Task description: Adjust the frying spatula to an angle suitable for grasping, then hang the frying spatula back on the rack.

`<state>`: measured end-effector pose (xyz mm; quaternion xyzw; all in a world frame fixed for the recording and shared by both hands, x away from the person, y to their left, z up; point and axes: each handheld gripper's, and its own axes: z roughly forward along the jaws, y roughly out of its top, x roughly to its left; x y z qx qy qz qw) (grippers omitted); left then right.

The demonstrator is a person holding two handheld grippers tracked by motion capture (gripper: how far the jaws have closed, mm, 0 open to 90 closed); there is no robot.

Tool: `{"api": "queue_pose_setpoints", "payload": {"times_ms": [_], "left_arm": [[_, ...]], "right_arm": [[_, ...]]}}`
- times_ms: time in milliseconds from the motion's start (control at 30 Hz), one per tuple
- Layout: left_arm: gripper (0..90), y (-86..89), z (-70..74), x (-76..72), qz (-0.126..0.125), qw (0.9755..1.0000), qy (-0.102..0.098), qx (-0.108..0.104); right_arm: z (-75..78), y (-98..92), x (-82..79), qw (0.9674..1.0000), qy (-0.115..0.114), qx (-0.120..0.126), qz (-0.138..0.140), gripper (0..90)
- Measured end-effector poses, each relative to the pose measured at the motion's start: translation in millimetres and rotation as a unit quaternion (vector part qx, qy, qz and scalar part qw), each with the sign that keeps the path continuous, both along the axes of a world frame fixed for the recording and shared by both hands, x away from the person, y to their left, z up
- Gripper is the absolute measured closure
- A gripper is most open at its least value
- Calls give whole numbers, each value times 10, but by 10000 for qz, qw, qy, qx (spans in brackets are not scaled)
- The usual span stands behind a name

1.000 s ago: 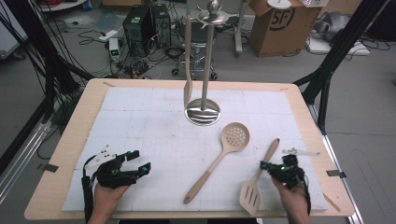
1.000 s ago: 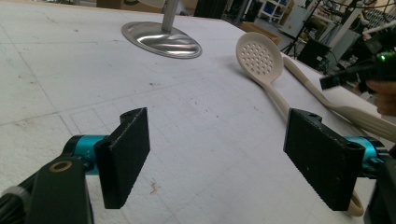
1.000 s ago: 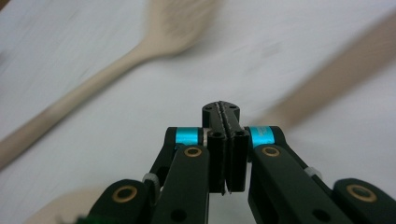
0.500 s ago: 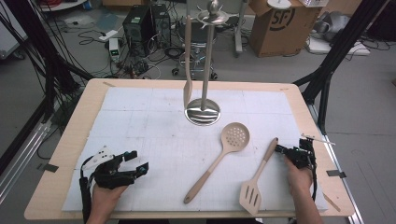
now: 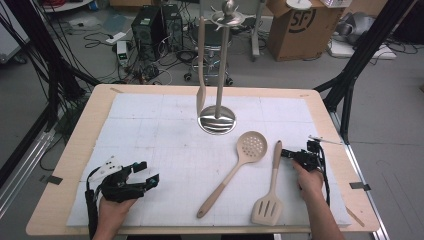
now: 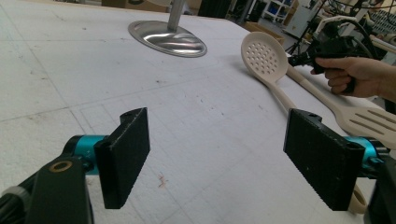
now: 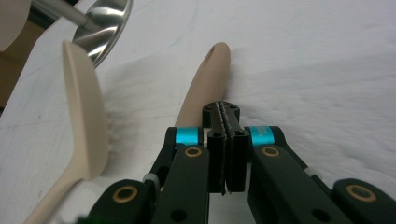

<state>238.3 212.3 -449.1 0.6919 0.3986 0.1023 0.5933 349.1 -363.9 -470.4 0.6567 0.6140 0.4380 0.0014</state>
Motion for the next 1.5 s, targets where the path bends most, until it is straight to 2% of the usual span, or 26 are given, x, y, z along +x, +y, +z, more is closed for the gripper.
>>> {"api": "queue_pose_setpoints", "payload": {"times_ms": [167,233,333,400,467,567,600,667,733,833,933,1067,1433,1500], "left_arm": [[233,5,-6,5,4,10000,4,-1],[233,3,-4,4,1,10000,3,12],[234,-1,1,2,-10,10000,-11,-22],[233,-1,2,1,-7,10000,-17,-25],[233,-2,2,2,-16,10000,-21,-31],[233,-7,4,-2,-24,10000,-8,-32],[234,-6,5,-2,-30,10000,-16,-29],[234,-7,6,-2,-30,10000,-28,-42],[234,-9,9,-2,-26,10000,-23,-43],[234,-18,11,3,-36,10000,-33,-59],[234,-33,4,22,-51,10000,-16,-47],[234,-53,-4,43,-80,10000,-7,-26],[234,-80,13,48,-104,9999,-46,-58],[234,-82,11,51,-117,9999,-32,-53]], "right_arm": [[17,171,34,9991,51,-53,410,896],[38,254,36,9978,136,-108,643,896],[75,369,23,9952,146,-232,941,896],[100,404,-5,9945,175,-370,968,895],[108,392,-44,9940,210,-369,1011,893],[148,368,-170,9944,301,-384,940,830],[158,359,-222,9946,290,-378,927,785],[181,356,-318,9941,292,-410,966,760],[205,353,-395,9946,323,-237,959,707],[239,372,-470,9934,387,-50,1075,692],[257,413,-524,9924,473,-83,1132,675],[263,435,-581,9924,434,-128,1147,688],[210,438,-662,9917,532,-257,1140,665],[219,467,-670,9910,534,-340,1177,653]]}}
